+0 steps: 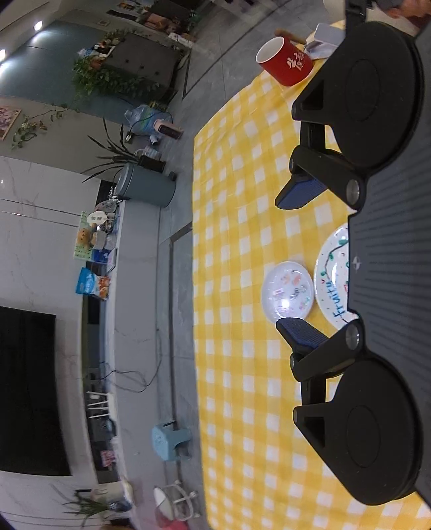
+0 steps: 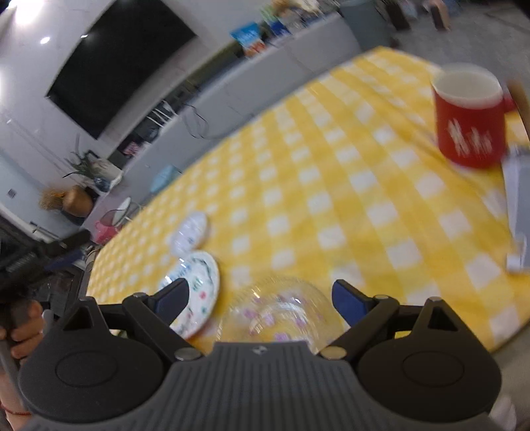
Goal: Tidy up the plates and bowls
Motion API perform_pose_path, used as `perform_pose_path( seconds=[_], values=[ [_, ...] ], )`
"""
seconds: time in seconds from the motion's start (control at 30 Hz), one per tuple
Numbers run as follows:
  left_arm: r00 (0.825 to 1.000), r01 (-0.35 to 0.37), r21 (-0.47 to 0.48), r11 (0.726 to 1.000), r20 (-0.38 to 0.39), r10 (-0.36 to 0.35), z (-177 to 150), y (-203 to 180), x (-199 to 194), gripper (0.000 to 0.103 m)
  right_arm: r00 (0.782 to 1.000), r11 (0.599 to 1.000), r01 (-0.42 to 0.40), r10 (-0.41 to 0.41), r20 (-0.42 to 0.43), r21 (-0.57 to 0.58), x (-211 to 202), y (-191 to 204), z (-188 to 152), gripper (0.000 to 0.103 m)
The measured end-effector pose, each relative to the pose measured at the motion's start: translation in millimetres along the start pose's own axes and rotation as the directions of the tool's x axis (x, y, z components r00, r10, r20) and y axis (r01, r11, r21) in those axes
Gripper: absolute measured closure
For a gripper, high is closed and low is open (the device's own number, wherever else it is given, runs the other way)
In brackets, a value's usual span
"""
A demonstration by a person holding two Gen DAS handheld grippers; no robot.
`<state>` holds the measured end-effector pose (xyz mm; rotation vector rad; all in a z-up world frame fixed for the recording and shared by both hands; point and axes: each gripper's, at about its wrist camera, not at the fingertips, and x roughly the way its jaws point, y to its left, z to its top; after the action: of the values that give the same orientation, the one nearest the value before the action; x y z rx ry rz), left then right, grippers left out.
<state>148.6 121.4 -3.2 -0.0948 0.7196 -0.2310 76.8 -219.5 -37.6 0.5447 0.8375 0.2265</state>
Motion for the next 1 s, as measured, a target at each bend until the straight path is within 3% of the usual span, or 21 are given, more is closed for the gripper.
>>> perform_pose_path(
  seconds=[0.17,0.33,0.47,0.6,0.77,0.9,1.0],
  values=[
    [0.997,0.051,-0.008,0.999,-0.063,-0.051,-6.7,13.0,12.0,0.016,1.0,0.995,0.005,-0.004,0.008,-0.1,11.9,27.8,13.2,0.011],
    [0.994,-0.004,0.017,1.0,-0.105,0.006,-15.3,15.0,32.8,0.015,0.998,0.993,-0.012,0.004,-0.069,-0.122,46.7,49.8,22.9,0.012],
    [0.977,-0.06,0.02,0.998,-0.203,0.062,-26.3,26.6,55.3,0.015,0.986,0.99,-0.064,0.043,-0.159,-0.129,82.8,64.6,23.5,0.015],
    [0.949,-0.114,-0.008,0.993,-0.296,0.107,-29.3,44.8,70.0,0.021,0.974,0.979,-0.078,0.035,-0.225,-0.187,116.5,78.1,20.5,0.017],
    [0.944,-0.087,-0.143,0.986,-0.327,0.036,-31.9,83.2,70.7,0.022,0.954,0.954,-0.086,-0.004,-0.3,-0.287,153.5,82.6,17.9,0.023],
    [0.931,0.023,-0.302,0.953,-0.34,-0.131,-35.7,108.5,77.6,0.022,0.932,0.97,-0.106,0.02,-0.362,-0.218,178.5,69.2,24.2,0.032],
    [0.932,0.029,-0.369,0.929,-0.327,-0.159,-38.5,120.3,79.5,0.022,0.917,0.974,-0.134,0.052,-0.395,-0.183,189.8,63.3,28.5,0.034]
  ],
)
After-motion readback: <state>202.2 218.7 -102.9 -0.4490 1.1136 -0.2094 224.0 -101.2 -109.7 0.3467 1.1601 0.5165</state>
